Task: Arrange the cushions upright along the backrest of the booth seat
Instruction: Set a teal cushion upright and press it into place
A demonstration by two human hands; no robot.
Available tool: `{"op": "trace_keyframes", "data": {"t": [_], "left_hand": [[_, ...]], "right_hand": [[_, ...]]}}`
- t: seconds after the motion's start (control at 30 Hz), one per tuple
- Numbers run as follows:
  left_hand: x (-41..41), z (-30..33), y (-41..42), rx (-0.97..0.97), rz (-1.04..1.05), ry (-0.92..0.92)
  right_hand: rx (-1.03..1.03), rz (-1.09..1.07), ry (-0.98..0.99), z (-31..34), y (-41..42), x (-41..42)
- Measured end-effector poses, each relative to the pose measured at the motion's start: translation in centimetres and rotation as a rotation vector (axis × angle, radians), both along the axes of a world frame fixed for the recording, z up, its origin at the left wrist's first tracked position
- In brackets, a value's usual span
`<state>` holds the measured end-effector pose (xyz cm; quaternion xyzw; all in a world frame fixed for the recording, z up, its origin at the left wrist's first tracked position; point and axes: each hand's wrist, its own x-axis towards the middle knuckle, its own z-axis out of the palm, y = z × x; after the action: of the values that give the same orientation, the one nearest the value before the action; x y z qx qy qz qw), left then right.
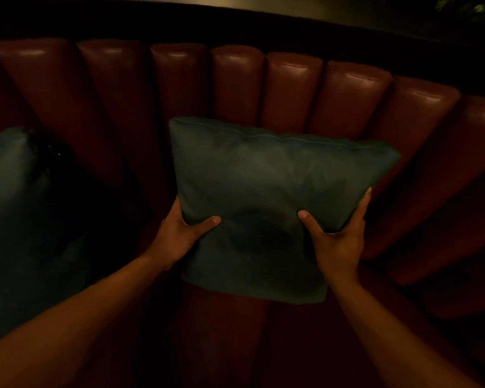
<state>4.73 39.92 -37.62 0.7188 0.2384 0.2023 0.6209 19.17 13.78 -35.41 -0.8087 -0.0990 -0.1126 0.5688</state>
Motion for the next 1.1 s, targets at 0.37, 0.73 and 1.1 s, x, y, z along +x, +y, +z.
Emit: {"op": "trace_keyframes", "data": {"t": [0.37,0.73,1.1], "left_hand": [[-2.9,-0.9,3.7,0.003,0.160,-0.104],[-3.0,0.0,2.8,0.217,0.202,-0.018],[-1.1,6.8,-0.4,1.461,-0.019,0.432]], "right_hand": [[-0.059,0.104,0.002,0.3,6.1,-0.5],[-0.183,0.010,-0.101,0.3,6.0,-0.3],[-0.969,0.341,-0.702,5.0,9.8,-3.7]]}}
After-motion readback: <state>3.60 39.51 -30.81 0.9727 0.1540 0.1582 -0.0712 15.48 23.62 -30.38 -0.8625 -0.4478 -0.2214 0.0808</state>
